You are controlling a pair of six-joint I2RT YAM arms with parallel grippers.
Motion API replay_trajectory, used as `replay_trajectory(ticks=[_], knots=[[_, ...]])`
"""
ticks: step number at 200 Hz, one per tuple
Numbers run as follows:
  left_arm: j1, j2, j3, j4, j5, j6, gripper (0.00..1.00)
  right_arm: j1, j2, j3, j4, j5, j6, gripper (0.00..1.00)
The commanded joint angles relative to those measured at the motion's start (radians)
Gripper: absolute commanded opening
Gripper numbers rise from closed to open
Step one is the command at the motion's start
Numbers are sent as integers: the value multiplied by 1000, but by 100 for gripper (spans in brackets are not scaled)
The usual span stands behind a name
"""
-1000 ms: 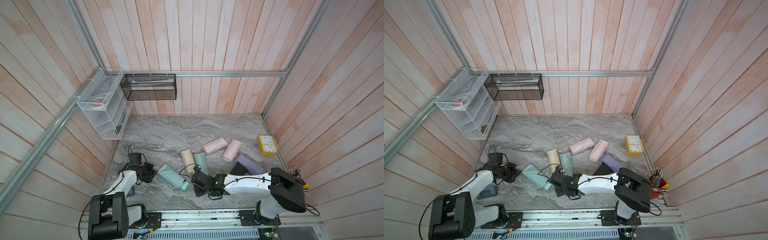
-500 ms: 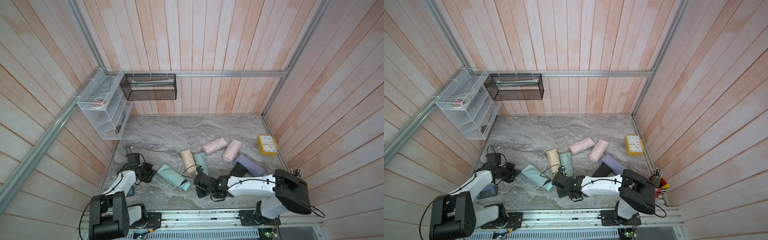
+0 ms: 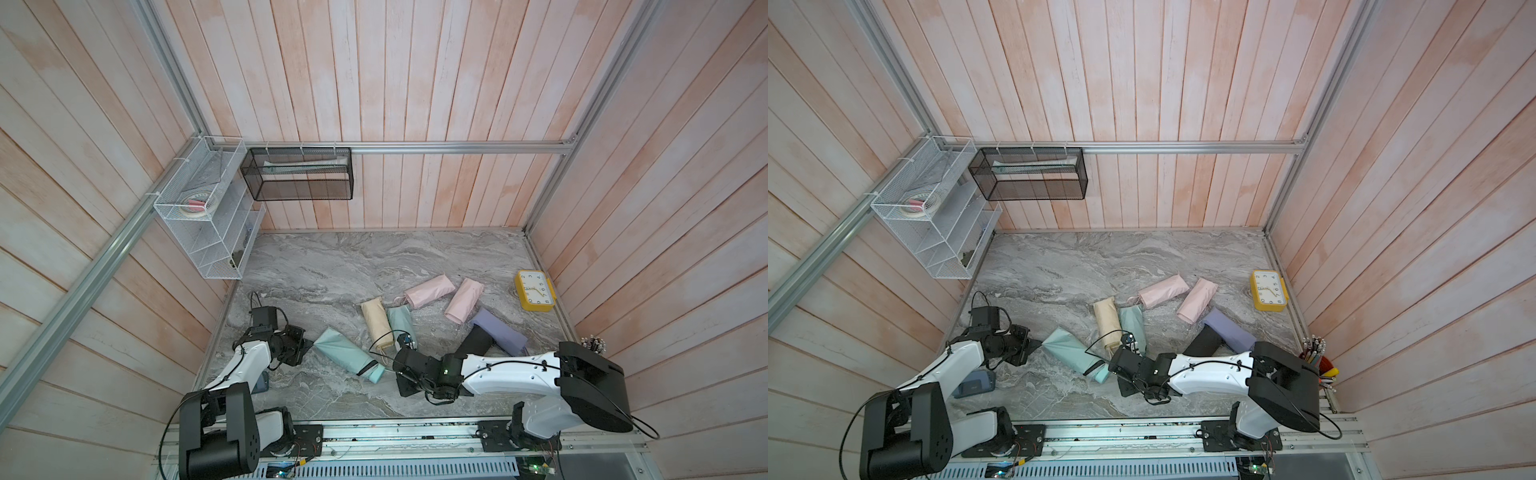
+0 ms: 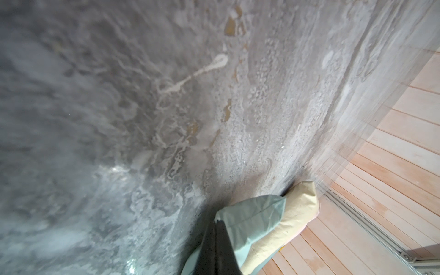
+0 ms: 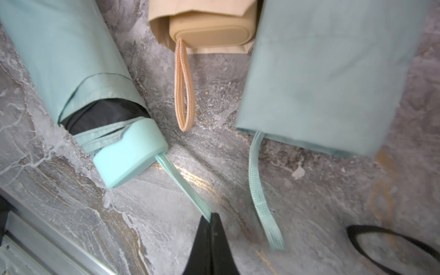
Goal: Take umbrellas out of sleeves
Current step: Take out the umbrella from the umbrella sleeve.
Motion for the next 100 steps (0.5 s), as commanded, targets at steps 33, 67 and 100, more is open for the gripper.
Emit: replay_trajectory(ticks=[33, 67, 100], knots=[[22, -21, 4, 24, -29, 23, 0, 4, -19, -27, -72, 40, 24, 0], [41, -21, 14, 11, -28, 38, 0, 4, -32, -37, -87, 51, 34, 0], [58, -23, 17, 5, -19, 47, 0, 4, -50, -54, -101, 59, 41, 0]])
